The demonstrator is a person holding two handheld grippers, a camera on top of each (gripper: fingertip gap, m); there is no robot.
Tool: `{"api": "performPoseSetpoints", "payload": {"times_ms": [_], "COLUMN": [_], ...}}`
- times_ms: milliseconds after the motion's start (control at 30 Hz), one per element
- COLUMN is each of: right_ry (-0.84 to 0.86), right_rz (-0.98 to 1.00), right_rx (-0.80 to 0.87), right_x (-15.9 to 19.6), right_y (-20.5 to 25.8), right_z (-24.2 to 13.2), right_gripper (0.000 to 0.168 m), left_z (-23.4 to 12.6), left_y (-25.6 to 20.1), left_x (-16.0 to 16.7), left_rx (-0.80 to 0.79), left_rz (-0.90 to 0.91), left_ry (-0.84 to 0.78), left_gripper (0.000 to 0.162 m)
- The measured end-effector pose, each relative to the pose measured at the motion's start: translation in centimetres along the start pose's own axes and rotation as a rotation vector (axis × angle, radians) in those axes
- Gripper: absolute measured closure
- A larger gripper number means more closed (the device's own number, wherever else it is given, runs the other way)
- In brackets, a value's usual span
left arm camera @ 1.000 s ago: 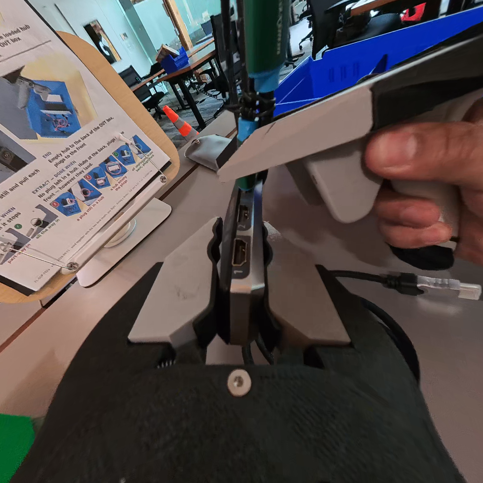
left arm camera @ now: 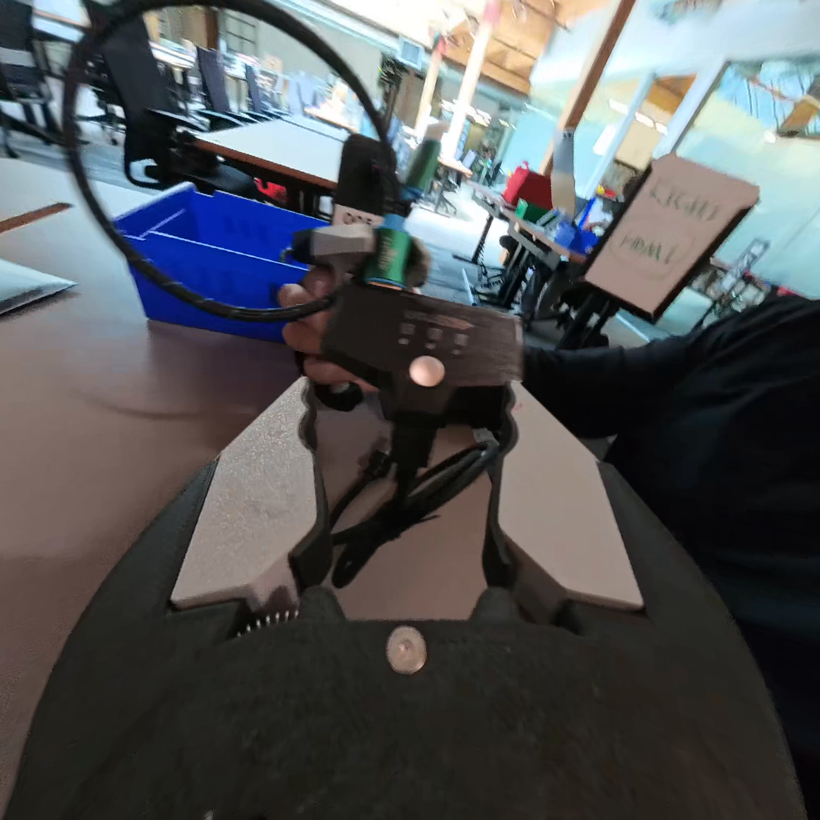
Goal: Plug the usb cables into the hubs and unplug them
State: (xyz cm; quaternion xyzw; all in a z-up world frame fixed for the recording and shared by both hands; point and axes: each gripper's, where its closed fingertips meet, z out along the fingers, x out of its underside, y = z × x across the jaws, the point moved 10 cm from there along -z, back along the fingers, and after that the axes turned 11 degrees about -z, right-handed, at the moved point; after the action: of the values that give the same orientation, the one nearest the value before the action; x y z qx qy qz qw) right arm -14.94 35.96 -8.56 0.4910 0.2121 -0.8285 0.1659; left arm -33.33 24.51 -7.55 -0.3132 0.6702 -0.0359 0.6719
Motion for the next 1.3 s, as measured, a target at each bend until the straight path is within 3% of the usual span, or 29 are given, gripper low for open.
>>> {"api": "performPoseSetpoints", "payload": {"times_ms": [133,333,400,500,600,800,1133,1300], "right_ry": [-0.021,-0.009,-0.013,-0.023,-0.017,0.013,0.194,0.233], "right_rz": [0.012,0.005,0.017,0.022,0.014,0.045,0.409,0.529], "right_rx": [-0.058,-0.125,-0.166,-0.213,-0.233,-0.127,0.199,0.255], "right_x": [0.8,1.3,1.5,1.9,1.9,2.2,3.7,4.3], "right_y": [0.0,0.1,0.2,0.2,0.1,-0.9,-2.1,-2.5], "right_z": [0.2,0.4,0.5,0.7,0.5,-0.2,-0.8,-1.1], "right_gripper": [0.151,0.151,0.150,0.151,0.151,0.149,0.152,0.152], "left_z": [0.2,2.2,2.8,3.7,3.9,3.3,1.7,1.5], "left_y": [2.2,2.4,2.3,2.1,2.3,3.3,3.9,4.6], "left_x": [-0.1,0.8,0.9,1.3,1.6,1.6,1.6,1.9], "left_rx": [0.021,0.088,0.157,0.324,0.347,0.250,-0.197,-0.234], "left_rz": [-0.113,-0.135,-0.159,-0.237,-0.272,-0.314,-0.058,-0.080], "left_ry": [-0.053,0.089,0.106,0.133,0.127,-0.001,-0.001,-0.025], "left_gripper": [0.076,0.068,0.073,0.098,0.104,0.141,0.143,0.143]}}
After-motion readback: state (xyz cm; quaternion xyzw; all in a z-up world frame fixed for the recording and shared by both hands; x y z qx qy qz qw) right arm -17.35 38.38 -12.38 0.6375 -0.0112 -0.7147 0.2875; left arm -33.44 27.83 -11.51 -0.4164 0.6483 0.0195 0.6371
